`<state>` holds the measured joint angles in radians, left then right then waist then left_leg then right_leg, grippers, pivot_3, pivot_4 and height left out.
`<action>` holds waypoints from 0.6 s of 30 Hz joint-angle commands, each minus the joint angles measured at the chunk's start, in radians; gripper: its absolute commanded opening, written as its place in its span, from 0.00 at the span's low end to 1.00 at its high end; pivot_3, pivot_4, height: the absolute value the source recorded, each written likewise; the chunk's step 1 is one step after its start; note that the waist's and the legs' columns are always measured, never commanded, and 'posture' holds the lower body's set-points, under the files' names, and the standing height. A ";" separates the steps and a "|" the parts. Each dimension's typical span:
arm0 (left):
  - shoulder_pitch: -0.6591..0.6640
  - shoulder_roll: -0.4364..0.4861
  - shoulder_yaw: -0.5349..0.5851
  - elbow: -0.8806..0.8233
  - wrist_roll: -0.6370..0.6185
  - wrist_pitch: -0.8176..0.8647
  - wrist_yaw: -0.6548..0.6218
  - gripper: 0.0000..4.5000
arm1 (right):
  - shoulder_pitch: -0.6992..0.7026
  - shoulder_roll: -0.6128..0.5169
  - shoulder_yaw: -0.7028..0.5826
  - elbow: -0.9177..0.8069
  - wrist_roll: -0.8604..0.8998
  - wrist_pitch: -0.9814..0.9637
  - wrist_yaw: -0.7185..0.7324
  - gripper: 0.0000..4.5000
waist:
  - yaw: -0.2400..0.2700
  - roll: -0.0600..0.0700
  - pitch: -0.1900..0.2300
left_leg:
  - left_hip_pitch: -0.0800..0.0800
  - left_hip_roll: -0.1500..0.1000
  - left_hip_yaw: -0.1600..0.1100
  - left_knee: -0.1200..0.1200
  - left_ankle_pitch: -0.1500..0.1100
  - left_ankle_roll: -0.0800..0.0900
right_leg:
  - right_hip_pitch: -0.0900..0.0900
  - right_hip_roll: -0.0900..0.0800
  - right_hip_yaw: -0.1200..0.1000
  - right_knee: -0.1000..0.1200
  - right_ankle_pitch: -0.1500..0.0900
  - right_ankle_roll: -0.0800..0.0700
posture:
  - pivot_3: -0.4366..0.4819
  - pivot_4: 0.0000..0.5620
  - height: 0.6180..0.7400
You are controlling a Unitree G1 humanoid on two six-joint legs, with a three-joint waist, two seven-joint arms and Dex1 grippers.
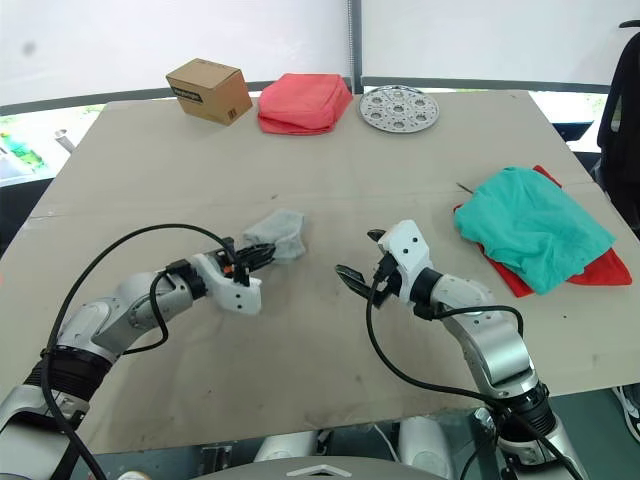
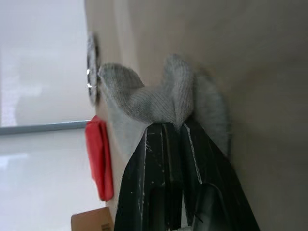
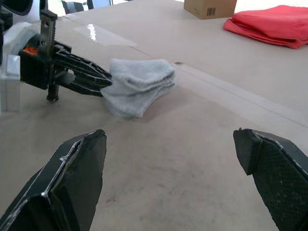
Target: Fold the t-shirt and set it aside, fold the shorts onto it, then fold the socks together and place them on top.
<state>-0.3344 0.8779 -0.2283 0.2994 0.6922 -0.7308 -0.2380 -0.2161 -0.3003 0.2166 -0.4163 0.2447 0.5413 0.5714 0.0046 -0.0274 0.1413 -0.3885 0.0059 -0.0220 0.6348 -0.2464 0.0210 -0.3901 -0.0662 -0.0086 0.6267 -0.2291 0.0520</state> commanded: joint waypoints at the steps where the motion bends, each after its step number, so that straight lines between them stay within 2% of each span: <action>1: -0.015 0.020 -0.009 0.073 -0.106 -0.013 -0.102 0.19 | 0.015 -0.021 -0.020 -0.063 0.028 -0.014 0.017 1.00 | -0.003 0.000 0.000 | 0.001 0.000 0.000 0.000 0.000 0.000 | 0.000 0.000 0.000 0.000 0.000 0.000 | 0.48 0.27 1.00; 3: -0.029 0.031 -0.007 0.094 -0.149 -0.022 -0.143 0.34 | 0.025 -0.050 -0.006 -0.071 0.030 -0.035 0.052 1.00 | -0.009 0.000 0.000 | 0.001 0.000 0.001 0.000 0.000 0.000 | 0.001 0.000 0.000 0.000 0.000 0.000 | 0.48 0.27 1.00; 5: -0.030 0.047 0.002 0.118 -0.190 -0.046 -0.166 0.58 | 0.029 -0.066 -0.003 -0.074 0.035 -0.049 0.071 1.00 | -0.013 -0.001 0.000 | 0.001 0.001 0.000 0.000 0.000 0.000 | 0.001 0.000 0.000 0.000 0.000 0.000 | 0.48 0.27 1.00; 8: -0.011 0.080 0.028 0.106 -0.294 -0.061 -0.219 0.85 | 0.032 -0.074 -0.010 -0.070 0.041 -0.060 0.079 1.00 | -0.022 0.000 0.000 | 0.003 0.001 0.001 0.000 0.000 0.000 | 0.002 0.000 0.001 0.000 0.000 0.000 | 0.48 0.27 1.00; 9: 0.006 0.092 0.043 0.092 -0.368 -0.056 -0.259 0.95 | 0.032 -0.078 -0.011 -0.068 0.043 -0.063 0.083 1.00 | -0.022 0.000 0.000 | 0.004 0.002 0.002 0.000 0.000 0.000 | 0.002 0.001 0.001 0.000 0.000 0.000 | 0.48 0.27 1.00; 10: 0.023 0.105 0.059 0.082 -0.422 -0.064 -0.282 0.95 | 0.032 -0.081 -0.012 -0.064 0.044 -0.067 0.085 1.00 | -0.023 0.000 0.000 | 0.004 0.003 0.002 0.000 0.000 0.000 | 0.002 0.001 0.002 0.000 0.000 0.000 | 0.48 0.27 1.00; 13: 0.120 0.148 0.106 0.007 -0.691 -0.026 -0.435 0.95 | 0.027 -0.081 -0.012 -0.048 0.050 -0.075 0.092 1.00 | -0.023 0.000 0.000 | 0.003 0.005 0.003 0.000 0.000 0.000 | 0.001 0.001 0.003 0.000 0.000 0.000 | 0.48 0.27 1.00; 14: 0.167 0.162 0.127 -0.039 -0.799 0.056 -0.508 0.95 | 0.023 -0.080 -0.011 -0.041 0.051 -0.077 0.095 1.00 | -0.020 0.000 0.000 | 0.003 0.007 0.004 0.000 0.000 0.000 | 0.001 0.001 0.003 0.000 0.000 0.000 | 0.48 0.27 1.00; 15: 0.202 0.171 0.146 -0.085 -0.899 0.162 -0.565 0.95 | 0.022 -0.081 -0.010 -0.037 0.052 -0.079 0.097 1.00 | -0.019 0.001 0.000 | 0.003 0.007 0.004 0.000 0.000 0.000 | 0.000 0.001 0.003 0.000 0.000 0.000 | 0.48 0.27 1.00; 18: 0.221 0.198 0.225 -0.270 -1.252 0.698 -0.635 0.95 | 0.016 -0.077 -0.012 -0.024 0.060 -0.080 0.104 1.00 | -0.010 0.003 0.004 | 0.003 0.008 0.004 0.000 0.000 0.000 | 0.001 0.000 0.002 0.000 -0.001 -0.001 | 0.48 0.27 1.00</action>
<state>-0.0934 1.0482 -0.0687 0.1299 -0.3842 -0.2429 -0.8448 -0.1879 -0.3777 0.2191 -0.4200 0.2870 0.4813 0.6674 -0.0059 -0.0242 0.1451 -0.3869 0.0134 -0.0198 0.6365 -0.2465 0.0212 -0.3891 -0.0664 -0.0083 0.6270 -0.2301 0.0505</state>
